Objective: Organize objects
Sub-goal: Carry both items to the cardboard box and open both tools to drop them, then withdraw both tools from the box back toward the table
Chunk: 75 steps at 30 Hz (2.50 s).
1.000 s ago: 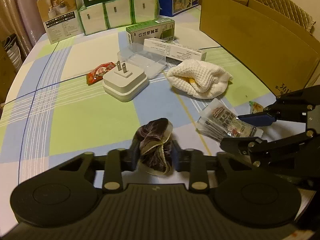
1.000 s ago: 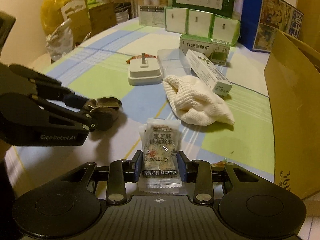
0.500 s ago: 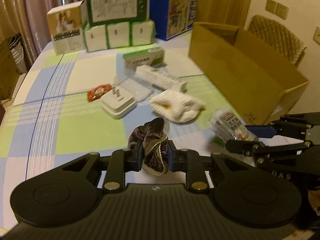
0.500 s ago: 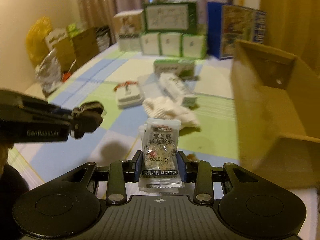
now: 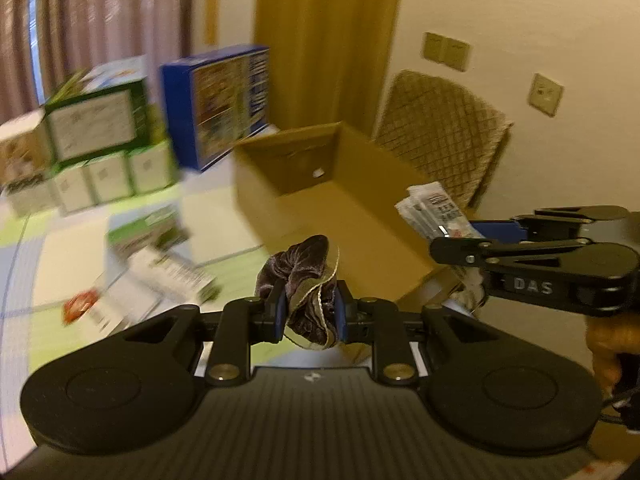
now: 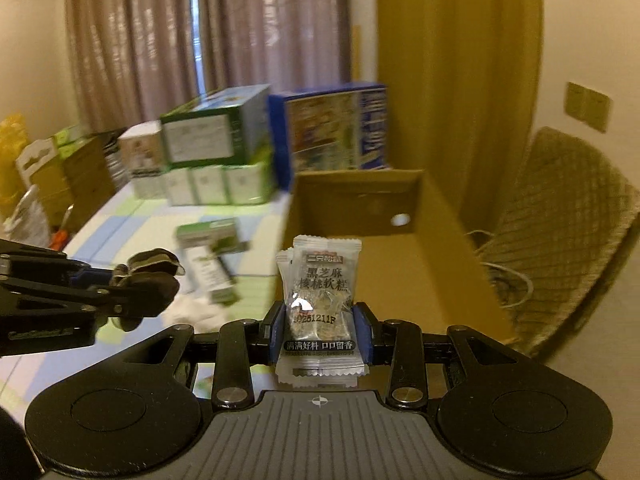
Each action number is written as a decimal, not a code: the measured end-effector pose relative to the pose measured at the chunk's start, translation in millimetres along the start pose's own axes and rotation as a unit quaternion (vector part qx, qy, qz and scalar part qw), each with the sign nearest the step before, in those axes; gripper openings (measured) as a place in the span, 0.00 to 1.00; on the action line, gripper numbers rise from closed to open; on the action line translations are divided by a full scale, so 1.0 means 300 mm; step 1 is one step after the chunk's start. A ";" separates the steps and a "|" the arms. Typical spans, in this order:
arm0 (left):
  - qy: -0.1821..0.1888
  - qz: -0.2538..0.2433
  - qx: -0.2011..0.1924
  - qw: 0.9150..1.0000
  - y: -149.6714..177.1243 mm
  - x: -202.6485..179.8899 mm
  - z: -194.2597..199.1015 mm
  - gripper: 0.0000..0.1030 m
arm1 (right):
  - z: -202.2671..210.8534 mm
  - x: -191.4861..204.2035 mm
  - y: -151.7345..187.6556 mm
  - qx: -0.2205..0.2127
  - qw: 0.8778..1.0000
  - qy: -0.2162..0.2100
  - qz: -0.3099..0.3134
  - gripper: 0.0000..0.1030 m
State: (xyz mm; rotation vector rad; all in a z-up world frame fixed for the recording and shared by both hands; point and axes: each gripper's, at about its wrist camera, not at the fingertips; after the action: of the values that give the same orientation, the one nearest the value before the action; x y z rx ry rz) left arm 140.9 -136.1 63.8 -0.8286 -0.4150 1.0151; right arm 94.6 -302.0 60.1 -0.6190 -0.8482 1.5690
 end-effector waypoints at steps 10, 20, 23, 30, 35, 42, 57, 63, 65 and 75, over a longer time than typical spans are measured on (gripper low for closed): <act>0.014 -0.032 0.014 0.999 -0.133 -0.152 -0.216 0.19 | -0.082 -0.233 -0.045 0.015 0.999 0.017 -0.042 0.32; 0.016 -0.028 0.026 0.999 -0.171 -0.166 -0.348 0.35 | -0.154 -0.343 -0.043 0.023 0.997 0.023 -0.071 0.32; 0.005 -0.021 0.013 1.000 -0.172 -0.136 -0.313 0.36 | -0.161 -0.351 -0.034 0.026 0.997 0.020 -0.074 0.32; -0.016 0.012 0.004 1.000 -0.135 -0.055 -0.224 0.40 | -0.192 -0.334 -0.029 0.033 0.996 0.011 -0.078 0.33; -0.024 0.037 0.005 0.999 -0.096 -0.009 -0.182 0.42 | -0.223 -0.306 -0.053 0.026 0.997 0.004 -0.072 0.33; -0.031 0.052 0.010 0.998 -0.037 0.038 -0.140 0.45 | -0.248 -0.305 -0.086 -0.007 0.996 -0.029 -0.083 0.67; -0.080 0.089 0.023 0.993 0.173 0.184 0.057 0.59 | 0.039 -0.149 -0.015 -0.036 0.995 -0.026 -0.085 0.81; -0.117 0.097 0.027 0.988 0.263 0.253 0.162 0.69 | 0.126 0.004 0.026 -0.049 0.996 -0.046 -0.063 0.89; -0.125 0.105 0.026 0.986 0.291 0.277 0.197 0.73 | 0.144 0.055 0.050 -0.048 0.996 -0.051 -0.057 0.90; -0.147 0.134 0.021 0.980 0.378 0.351 0.309 0.92 | 0.132 0.232 0.173 0.000 0.996 -0.079 -0.037 0.93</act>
State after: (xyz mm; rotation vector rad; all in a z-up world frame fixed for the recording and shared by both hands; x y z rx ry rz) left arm 66.2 24.2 28.7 -0.7089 -0.5411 1.4013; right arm 20.7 -243.1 46.8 -0.4616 -0.9791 1.5648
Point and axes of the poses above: each gripper's, at about its wrist camera, not at the fingertips, and z roughly against the way its jaws point, x to its left, y to its underside, and after that the axes turned 2 degrees about -z, right-handed
